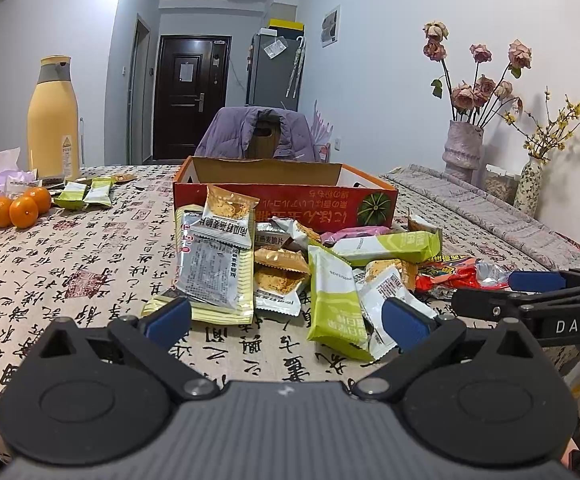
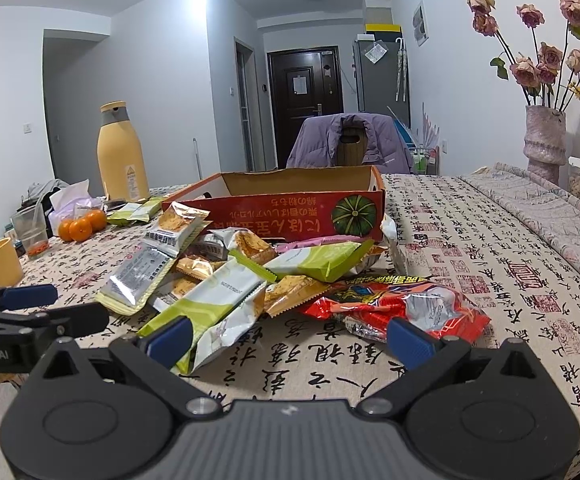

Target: Organize snacks

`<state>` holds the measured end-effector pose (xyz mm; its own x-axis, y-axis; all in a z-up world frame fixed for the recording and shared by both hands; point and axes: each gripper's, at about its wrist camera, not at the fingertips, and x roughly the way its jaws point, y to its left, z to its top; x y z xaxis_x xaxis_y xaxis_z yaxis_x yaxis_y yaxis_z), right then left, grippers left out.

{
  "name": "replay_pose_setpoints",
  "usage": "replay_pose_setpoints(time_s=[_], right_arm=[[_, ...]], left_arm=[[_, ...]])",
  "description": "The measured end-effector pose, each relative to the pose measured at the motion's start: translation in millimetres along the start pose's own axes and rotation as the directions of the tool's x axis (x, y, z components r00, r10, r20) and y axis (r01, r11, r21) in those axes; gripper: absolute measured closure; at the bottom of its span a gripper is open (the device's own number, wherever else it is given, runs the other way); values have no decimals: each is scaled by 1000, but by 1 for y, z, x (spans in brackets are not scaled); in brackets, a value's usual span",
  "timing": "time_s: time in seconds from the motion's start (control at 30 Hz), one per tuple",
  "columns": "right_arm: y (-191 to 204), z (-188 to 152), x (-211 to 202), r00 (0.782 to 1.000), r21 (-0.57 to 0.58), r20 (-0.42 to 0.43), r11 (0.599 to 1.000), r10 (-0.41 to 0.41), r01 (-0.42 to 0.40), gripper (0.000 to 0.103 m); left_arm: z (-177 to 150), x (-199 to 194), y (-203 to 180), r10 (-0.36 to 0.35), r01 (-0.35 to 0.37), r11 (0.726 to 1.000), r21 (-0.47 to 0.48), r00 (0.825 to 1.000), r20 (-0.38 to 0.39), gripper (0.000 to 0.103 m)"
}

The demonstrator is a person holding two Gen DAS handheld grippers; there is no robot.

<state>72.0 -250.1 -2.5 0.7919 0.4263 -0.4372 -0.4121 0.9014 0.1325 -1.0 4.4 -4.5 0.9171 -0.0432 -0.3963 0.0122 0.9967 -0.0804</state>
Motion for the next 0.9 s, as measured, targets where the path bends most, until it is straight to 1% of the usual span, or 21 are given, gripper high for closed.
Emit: replay_pose_setpoints(time_s=[0.9], right_arm=[[-1,-1,0,1000,2,-3,1000,-2,2,0]], left_arm=[[-1,0,0,-8,8,1000,-4,1000,-3,0]])
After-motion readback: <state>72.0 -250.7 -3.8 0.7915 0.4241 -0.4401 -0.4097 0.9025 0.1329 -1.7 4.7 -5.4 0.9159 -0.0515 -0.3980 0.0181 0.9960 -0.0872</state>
